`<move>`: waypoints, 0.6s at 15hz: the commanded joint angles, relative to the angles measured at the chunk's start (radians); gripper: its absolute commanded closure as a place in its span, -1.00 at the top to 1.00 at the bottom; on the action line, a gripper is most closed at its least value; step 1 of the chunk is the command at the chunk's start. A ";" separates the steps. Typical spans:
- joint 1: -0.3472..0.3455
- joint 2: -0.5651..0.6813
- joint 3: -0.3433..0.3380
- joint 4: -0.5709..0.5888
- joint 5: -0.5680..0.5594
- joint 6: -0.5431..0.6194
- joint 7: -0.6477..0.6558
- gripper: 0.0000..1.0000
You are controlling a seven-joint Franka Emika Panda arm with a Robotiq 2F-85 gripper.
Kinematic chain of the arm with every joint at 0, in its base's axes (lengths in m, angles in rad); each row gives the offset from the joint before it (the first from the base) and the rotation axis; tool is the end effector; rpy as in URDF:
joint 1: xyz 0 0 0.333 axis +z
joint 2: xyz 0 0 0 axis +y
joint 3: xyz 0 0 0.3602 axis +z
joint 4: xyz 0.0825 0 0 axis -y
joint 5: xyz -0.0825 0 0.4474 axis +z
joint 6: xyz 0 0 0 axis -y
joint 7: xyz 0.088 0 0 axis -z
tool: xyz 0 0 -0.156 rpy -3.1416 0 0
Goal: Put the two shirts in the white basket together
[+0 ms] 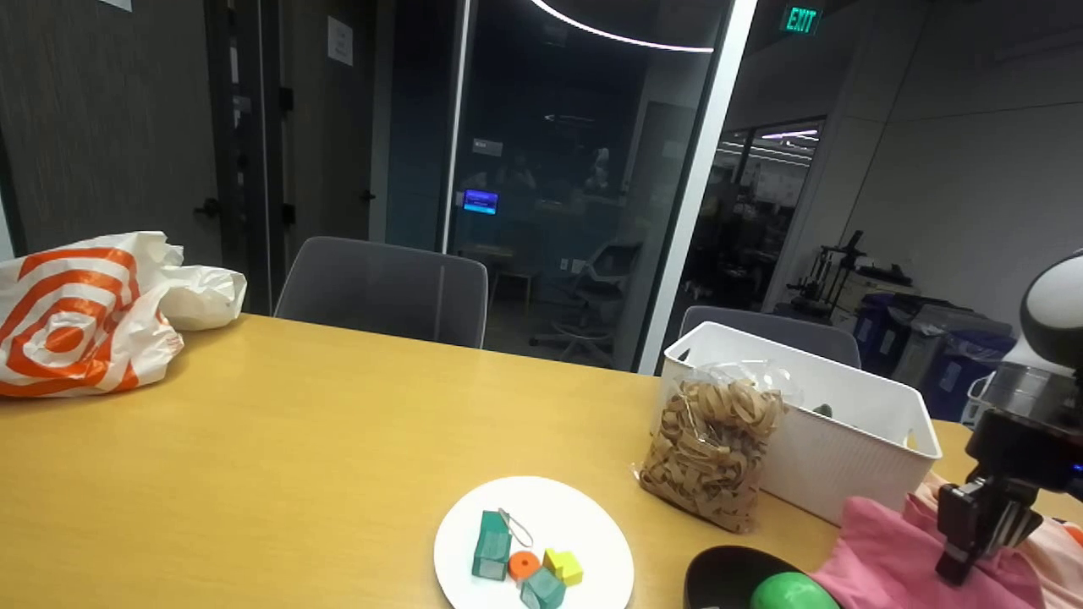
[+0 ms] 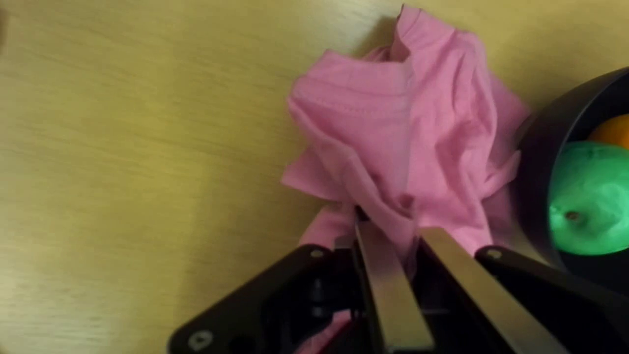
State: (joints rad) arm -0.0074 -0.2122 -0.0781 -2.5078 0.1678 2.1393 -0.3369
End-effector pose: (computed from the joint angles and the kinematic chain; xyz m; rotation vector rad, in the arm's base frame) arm 0.4574 -0.0238 0.3007 -2.9476 -0.2256 0.1818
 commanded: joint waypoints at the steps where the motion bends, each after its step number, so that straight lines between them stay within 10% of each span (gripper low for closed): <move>1: -0.044 -0.012 0.008 -0.036 -0.131 0.150 0.140 -0.75; 9: -0.221 0.008 -0.019 -0.036 -0.525 0.347 0.505 -0.72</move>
State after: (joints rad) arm -0.1699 -0.2040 -0.1007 -2.5422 -0.2247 2.4281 0.0269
